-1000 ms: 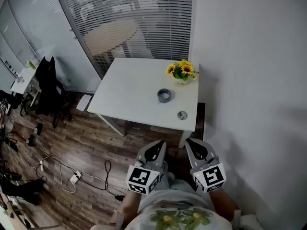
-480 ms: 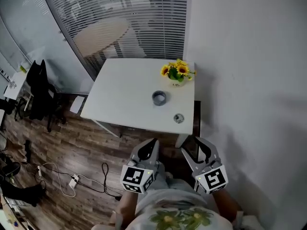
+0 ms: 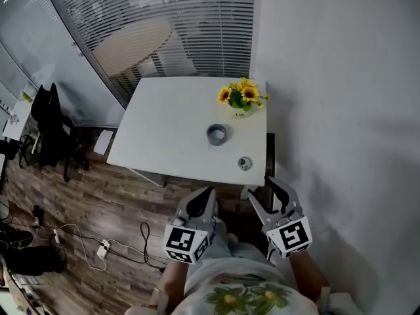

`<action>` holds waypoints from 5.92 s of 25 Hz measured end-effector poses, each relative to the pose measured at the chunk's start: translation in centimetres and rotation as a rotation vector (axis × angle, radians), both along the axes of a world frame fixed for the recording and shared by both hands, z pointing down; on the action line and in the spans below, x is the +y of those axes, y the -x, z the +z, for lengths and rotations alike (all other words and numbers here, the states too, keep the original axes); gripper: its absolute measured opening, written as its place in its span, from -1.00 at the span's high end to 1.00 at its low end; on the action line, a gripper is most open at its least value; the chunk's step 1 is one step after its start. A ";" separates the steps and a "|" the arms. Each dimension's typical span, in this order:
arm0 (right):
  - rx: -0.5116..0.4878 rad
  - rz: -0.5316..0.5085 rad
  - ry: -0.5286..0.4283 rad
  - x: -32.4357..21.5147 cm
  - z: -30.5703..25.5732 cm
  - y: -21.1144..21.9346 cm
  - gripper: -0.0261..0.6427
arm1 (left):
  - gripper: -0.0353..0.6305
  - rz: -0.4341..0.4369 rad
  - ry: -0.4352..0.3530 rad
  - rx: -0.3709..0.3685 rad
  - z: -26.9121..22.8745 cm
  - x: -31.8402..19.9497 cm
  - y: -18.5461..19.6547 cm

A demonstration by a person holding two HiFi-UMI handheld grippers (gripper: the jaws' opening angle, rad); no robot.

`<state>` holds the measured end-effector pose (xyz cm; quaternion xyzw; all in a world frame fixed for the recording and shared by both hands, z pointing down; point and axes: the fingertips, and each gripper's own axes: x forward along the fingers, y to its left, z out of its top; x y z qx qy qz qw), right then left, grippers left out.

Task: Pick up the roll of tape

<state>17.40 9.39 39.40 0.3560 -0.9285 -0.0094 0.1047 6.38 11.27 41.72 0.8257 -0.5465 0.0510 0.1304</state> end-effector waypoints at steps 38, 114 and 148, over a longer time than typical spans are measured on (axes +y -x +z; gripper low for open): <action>0.229 -0.065 0.187 -18.0 9.5 15.0 0.33 | 0.90 0.052 0.101 0.027 5.3 -20.0 13.6; 0.743 -0.186 0.449 -24.2 29.4 19.1 0.77 | 0.90 0.194 0.270 0.012 14.3 -28.2 15.6; 0.435 -0.066 0.361 -26.4 19.2 20.8 0.77 | 0.90 0.174 0.202 0.037 11.4 -29.2 16.8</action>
